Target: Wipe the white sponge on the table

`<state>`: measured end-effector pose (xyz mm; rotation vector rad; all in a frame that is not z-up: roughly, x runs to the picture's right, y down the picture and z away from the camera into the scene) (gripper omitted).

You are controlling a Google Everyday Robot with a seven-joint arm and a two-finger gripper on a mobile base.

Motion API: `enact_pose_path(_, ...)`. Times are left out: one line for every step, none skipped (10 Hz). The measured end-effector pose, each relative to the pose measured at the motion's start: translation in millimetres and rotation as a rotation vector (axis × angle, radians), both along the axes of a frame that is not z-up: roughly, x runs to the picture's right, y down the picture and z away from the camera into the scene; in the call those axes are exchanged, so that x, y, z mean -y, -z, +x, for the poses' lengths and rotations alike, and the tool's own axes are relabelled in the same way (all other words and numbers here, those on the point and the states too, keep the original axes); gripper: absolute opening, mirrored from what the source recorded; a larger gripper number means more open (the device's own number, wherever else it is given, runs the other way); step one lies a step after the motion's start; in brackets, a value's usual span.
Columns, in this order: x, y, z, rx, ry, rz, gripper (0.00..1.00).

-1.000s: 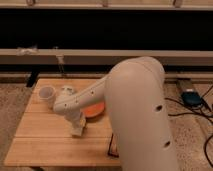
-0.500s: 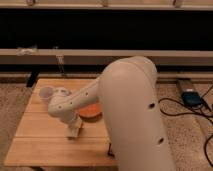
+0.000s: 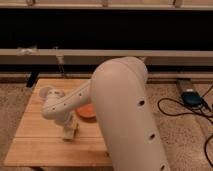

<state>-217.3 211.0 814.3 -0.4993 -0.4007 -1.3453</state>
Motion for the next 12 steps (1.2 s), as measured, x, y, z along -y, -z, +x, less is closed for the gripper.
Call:
enact_pose_path(-1,0.2,-6,0.008,0.009,0.000,0.00)
enact_pose_path(-1,0.2,-11,0.017,0.019,-0.001,0.00)
enact_pose_path(-1,0.1,-16,0.024,0.026,-0.001,0.00)
enact_pose_path(-1,0.1,-21,0.032,0.034,-0.001,0.00)
enact_pose_path(-1,0.4,-25,0.039,0.043,0.000,0.00)
enact_pose_path(-1,1.0,-30,0.048,0.050,0.001,0.00)
enact_pose_path(-1,2.1,-35,0.057,0.058,0.002,0.00)
enact_pose_path(-1,3.0,-39,0.065,0.066,0.003,0.00)
enact_pose_path(-1,4.1,-44,0.074,0.074,0.005,0.00)
enact_pose_path(-2,5.0,-47,0.080,0.082,0.006,0.00)
enact_pose_path(-4,5.8,-50,0.087,0.094,0.005,0.00)
enact_pose_path(-5,6.6,-53,0.091,0.101,0.005,0.00)
